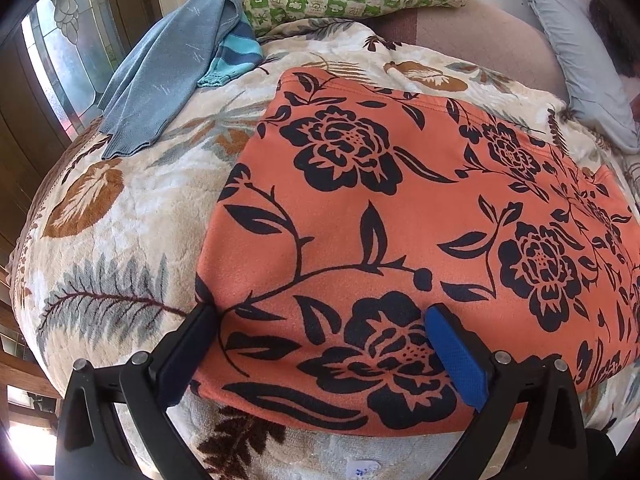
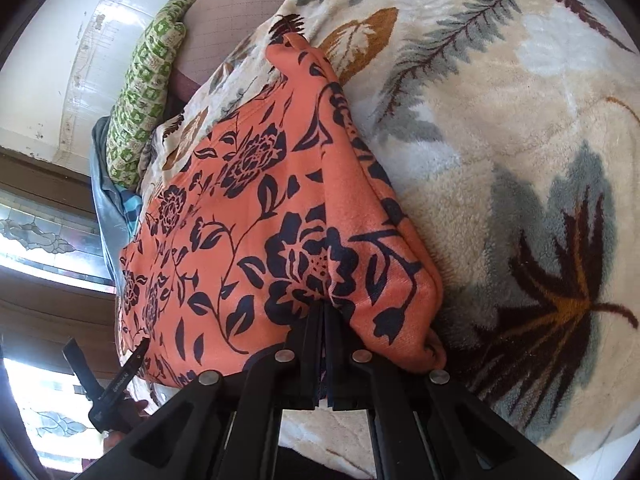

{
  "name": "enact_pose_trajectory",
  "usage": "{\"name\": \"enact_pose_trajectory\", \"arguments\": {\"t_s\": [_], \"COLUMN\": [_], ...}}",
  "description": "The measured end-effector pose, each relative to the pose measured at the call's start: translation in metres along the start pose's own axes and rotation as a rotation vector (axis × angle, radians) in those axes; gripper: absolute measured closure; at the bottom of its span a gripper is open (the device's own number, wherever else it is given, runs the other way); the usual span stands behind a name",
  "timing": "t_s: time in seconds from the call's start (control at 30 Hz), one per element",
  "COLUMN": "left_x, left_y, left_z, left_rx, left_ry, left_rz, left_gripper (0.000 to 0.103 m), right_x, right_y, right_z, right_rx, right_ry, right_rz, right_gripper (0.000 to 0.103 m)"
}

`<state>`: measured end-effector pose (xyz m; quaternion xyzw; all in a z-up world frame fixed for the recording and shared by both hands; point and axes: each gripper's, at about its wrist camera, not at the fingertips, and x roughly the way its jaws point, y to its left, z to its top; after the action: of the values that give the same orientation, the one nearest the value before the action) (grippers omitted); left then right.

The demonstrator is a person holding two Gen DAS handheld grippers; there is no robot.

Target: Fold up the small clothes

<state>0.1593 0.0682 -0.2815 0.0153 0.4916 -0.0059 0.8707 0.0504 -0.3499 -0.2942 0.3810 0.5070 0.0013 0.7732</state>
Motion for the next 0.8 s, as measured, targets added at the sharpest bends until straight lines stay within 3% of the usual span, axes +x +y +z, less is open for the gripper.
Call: {"name": "enact_pose_trajectory", "arguments": {"t_s": [0.07, 0.23, 0.43, 0.5, 0.6, 0.67, 0.73, 0.8], "left_x": [-0.002, 0.001, 0.003, 0.004, 0.004, 0.005, 0.006, 0.006], "left_y": [0.001, -0.004, -0.003, -0.003, -0.004, -0.004, -0.003, -0.003], "left_z": [0.0, 0.0, 0.0, 0.0, 0.0, 0.0, 0.001, 0.001], "left_rx": [0.008, 0.012, 0.001, 0.0, -0.002, -0.002, -0.006, -0.009], "left_ry": [0.001, -0.002, -0.015, -0.019, -0.026, -0.027, -0.028, -0.029], "left_rz": [-0.009, 0.022, 0.02, 0.023, 0.029, 0.03, 0.03, 0.035], "left_gripper": [0.0, 0.0, 0.0, 0.0, 0.0, 0.0, 0.0, 0.0], "right_x": [-0.017, -0.035, 0.032, 0.05, 0.077, 0.08, 0.071, 0.057], "right_y": [0.012, 0.049, 0.075, 0.065, 0.035, 0.017, 0.017, 0.027], "right_z": [0.007, 0.048, 0.12, 0.148, 0.185, 0.194, 0.192, 0.18], "right_rx": [-0.037, -0.127, -0.16, -0.131, -0.033, 0.032, 0.068, 0.01], "right_ry": [-0.046, -0.147, -0.154, -0.184, -0.212, -0.218, -0.215, -0.248], "right_rz": [-0.001, 0.004, -0.112, -0.147, -0.3, -0.223, -0.209, -0.208], "right_gripper": [0.095, 0.095, 0.095, 0.095, 0.098, 0.098, 0.098, 0.097]}}
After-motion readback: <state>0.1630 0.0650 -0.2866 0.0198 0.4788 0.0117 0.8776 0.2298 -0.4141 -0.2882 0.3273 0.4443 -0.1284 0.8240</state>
